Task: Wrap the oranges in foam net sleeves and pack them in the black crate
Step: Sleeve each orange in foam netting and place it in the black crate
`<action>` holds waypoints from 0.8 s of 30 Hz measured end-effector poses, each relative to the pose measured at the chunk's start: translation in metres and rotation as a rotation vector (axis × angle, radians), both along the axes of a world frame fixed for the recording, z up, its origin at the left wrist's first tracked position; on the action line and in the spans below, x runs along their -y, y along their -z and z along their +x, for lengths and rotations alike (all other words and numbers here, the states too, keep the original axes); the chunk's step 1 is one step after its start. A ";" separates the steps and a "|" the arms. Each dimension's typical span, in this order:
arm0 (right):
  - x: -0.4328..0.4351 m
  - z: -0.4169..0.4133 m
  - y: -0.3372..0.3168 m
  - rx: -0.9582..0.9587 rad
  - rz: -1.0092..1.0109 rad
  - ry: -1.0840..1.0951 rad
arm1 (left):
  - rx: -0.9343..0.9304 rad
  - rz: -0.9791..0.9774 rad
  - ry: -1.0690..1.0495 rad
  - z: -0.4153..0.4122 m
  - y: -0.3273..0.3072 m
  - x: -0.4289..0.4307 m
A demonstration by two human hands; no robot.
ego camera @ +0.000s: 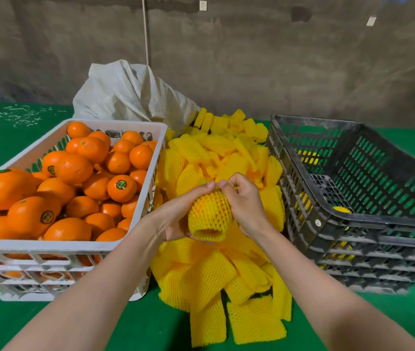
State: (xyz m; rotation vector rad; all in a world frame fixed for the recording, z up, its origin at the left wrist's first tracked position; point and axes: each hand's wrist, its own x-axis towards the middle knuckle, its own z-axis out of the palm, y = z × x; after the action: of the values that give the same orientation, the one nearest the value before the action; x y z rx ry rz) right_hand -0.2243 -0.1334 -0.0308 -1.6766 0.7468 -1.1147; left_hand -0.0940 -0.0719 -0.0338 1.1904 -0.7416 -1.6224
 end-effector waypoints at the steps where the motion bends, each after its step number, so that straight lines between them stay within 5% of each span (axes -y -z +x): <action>1: -0.001 -0.001 0.001 -0.010 -0.025 -0.002 | -0.007 0.006 -0.001 -0.002 -0.001 0.000; 7: -0.005 -0.018 0.009 -0.106 -0.127 0.062 | 0.101 0.033 -0.276 -0.025 -0.004 0.005; 13: -0.020 -0.035 0.017 -0.385 -0.234 -0.138 | 0.239 -0.010 -0.490 -0.046 -0.007 0.016; 19: -0.001 -0.066 -0.023 -0.346 -0.173 -0.161 | 0.323 -0.068 -0.546 -0.075 -0.027 0.029; 24: 0.032 -0.100 -0.055 -0.344 -0.255 -0.084 | 0.379 -0.175 -0.329 -0.115 -0.066 0.050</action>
State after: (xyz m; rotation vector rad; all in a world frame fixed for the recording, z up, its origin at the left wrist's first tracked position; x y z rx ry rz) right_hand -0.3245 -0.1651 0.0241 -2.1313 0.7612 -0.9008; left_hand -0.2091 -0.1223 0.0320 1.4245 -0.8525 -1.0536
